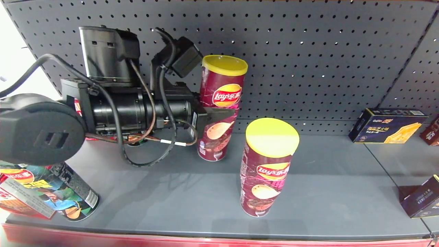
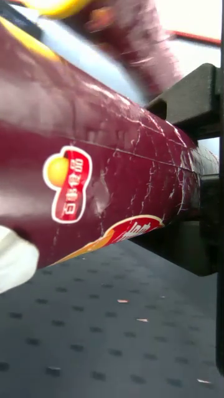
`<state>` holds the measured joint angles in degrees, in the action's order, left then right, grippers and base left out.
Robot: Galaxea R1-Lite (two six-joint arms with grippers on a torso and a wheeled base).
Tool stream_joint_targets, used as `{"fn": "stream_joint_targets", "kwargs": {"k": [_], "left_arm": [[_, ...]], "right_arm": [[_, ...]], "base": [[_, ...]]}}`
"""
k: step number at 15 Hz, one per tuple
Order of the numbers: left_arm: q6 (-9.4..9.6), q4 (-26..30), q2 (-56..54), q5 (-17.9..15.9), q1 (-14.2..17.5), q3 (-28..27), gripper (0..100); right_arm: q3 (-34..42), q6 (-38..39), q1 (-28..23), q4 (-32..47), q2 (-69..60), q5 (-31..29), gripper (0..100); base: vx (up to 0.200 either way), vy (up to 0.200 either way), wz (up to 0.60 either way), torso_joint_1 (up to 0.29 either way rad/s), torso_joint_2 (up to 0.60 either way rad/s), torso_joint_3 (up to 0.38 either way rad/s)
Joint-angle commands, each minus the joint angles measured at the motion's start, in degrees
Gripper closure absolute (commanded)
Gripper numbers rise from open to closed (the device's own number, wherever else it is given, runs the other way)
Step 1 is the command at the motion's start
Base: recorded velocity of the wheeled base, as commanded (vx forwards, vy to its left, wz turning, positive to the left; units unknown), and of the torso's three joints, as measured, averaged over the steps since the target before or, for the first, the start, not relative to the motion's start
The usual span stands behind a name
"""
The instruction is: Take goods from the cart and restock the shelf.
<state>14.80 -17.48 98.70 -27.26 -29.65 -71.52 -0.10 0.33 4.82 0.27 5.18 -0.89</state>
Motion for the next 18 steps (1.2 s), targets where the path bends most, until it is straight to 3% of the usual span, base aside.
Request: {"fn": "stream_joint_targets", "kwargs": {"k": [1,6,10,15,18], "left_arm": [[-0.47,-3.3,4.5,0.0,-0.3,-0.6,100],[-0.47,-7.3,9.9,-0.7,-0.3,-3.8,100],[-1.79,-11.3,13.0,-2.9,-0.1,-4.2,100],[-6.19,-16.6,15.7,-3.0,-0.2,-4.5,100],[-6.54,-16.9,16.4,-3.0,0.0,-5.2,100]], "right_arm": [[0.0,0.0,0.0,0.0,0.2,0.0,0],[0.0,0.0,0.0,0.0,0.2,0.0,0],[0.0,0.0,0.0,0.0,0.2,0.0,0],[0.0,0.0,0.0,0.0,0.2,0.0,0],[0.0,0.0,0.0,0.0,0.2,0.0,0]], "base": [[0.000,0.000,0.00,0.000,0.00,0.000],[0.000,0.000,0.00,0.000,0.00,0.000],[0.000,0.000,0.00,0.000,0.00,0.000],[0.000,0.000,0.00,0.000,0.00,0.000],[0.000,0.000,0.00,0.000,0.00,0.000]]}}
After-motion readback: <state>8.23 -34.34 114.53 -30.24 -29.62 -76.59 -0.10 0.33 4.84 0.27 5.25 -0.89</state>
